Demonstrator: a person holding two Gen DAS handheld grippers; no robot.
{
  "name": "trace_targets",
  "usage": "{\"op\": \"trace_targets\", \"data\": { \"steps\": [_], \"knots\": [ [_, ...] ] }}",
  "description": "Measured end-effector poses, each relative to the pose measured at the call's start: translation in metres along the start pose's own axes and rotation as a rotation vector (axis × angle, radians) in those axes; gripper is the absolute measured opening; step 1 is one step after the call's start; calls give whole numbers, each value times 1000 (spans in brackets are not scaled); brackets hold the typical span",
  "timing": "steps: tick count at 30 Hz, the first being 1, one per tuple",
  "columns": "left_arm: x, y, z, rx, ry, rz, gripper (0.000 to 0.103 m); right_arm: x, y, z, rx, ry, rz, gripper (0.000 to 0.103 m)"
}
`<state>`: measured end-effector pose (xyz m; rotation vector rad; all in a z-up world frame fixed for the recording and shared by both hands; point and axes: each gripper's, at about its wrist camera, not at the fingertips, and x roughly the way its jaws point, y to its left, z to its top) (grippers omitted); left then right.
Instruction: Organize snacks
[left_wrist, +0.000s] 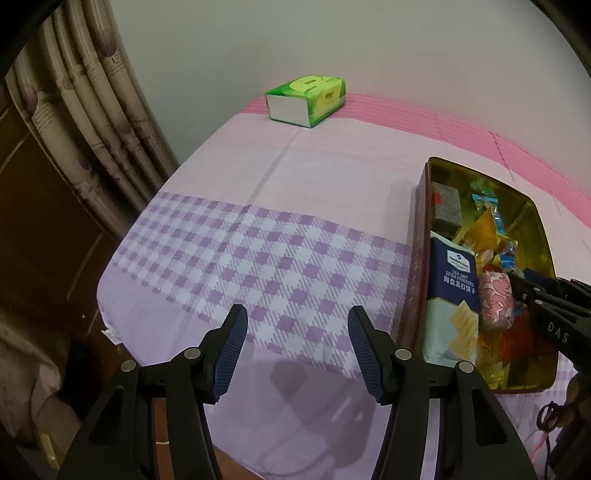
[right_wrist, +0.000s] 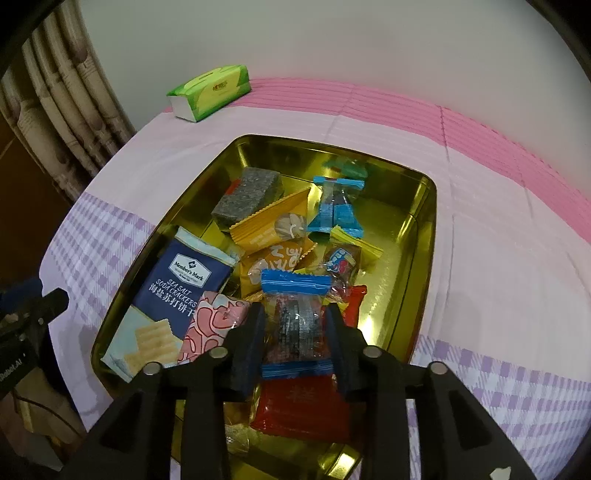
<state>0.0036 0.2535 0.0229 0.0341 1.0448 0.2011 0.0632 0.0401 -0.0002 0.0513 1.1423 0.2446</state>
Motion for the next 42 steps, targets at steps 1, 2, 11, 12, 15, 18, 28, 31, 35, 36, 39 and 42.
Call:
{"op": "trace_targets", "data": {
  "steps": [1, 2, 11, 12, 15, 18, 28, 31, 35, 36, 39, 42],
  "knots": [
    [0, 0, 0, 1, 0, 1, 58, -1, -1, 0, 1, -2, -2, 40],
    [-1, 0, 0, 3, 0, -1, 58, -3, -1, 0, 1, -7, -10, 42],
    [-2, -4, -1, 18, -1, 5, 58, -29, -9, -4, 28, -66, -32, 71],
    [-3, -4, -1, 23, -1, 6, 58, -32, -9, -4, 29, -72, -32, 74],
    [-3, -6, -1, 46, -2, 10, 58, -45, -7, -9, 30, -86, -35, 84],
    [-6, -8, -2, 68, -9, 16, 58, -54, -3, -15, 20, -91, -36, 93],
    [-10, -19, -3, 126, -16, 19, 59, -62, 15, -41, -24, -76, -18, 98],
    [-11, -21, -4, 134, -18, 19, 59, -61, 20, -47, -34, -63, -12, 98],
    [-12, -21, -4, 137, -20, 20, 59, -60, 26, -50, -59, -58, -11, 98],
    [-12, -21, -4, 137, -19, 19, 59, -60, 27, -50, -62, -59, -12, 98],
    [-12, -22, -4, 136, -18, 20, 59, -61, 27, -50, -63, -61, -14, 98],
    [-13, -22, -5, 143, -15, 23, 59, -61, 25, -50, -52, -59, -16, 98]
  ]
}}
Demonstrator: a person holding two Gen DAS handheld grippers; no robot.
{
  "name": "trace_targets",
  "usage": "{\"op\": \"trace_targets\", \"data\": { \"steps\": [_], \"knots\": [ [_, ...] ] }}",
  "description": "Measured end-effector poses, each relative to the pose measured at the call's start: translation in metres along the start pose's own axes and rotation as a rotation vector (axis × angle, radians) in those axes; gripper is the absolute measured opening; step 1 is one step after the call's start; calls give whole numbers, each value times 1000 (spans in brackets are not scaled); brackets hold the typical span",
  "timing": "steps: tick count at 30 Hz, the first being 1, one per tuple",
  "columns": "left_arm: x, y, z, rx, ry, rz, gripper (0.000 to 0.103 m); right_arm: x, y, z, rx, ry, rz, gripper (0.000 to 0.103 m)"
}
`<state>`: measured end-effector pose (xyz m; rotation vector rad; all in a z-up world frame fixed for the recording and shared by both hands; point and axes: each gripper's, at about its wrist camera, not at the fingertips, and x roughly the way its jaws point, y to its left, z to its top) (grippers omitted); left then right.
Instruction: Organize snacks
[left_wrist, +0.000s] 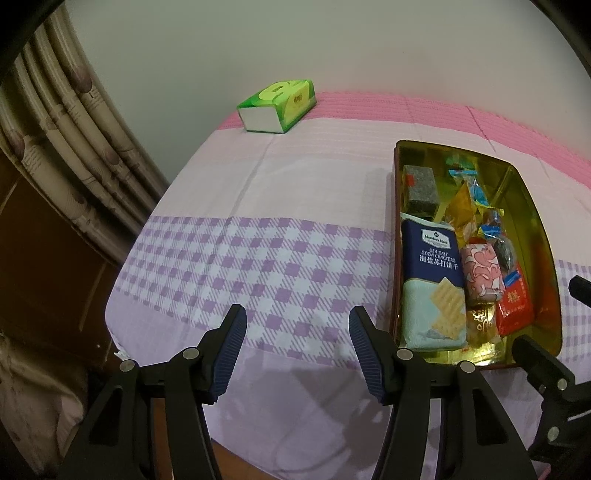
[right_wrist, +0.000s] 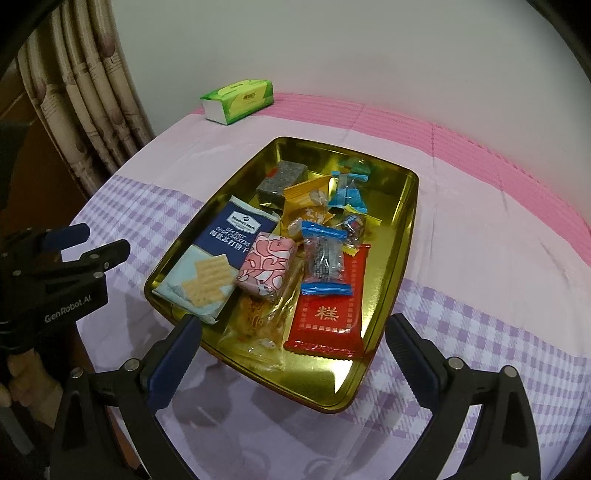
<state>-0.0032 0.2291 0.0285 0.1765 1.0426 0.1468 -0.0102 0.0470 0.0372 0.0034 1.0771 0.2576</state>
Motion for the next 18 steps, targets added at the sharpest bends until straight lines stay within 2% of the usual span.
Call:
{"op": "trace_targets", "data": {
  "steps": [18],
  "knots": [
    [3, -1, -1, 7, 5, 0, 59, 4, -11, 0, 40, 3, -8, 98]
  ]
}}
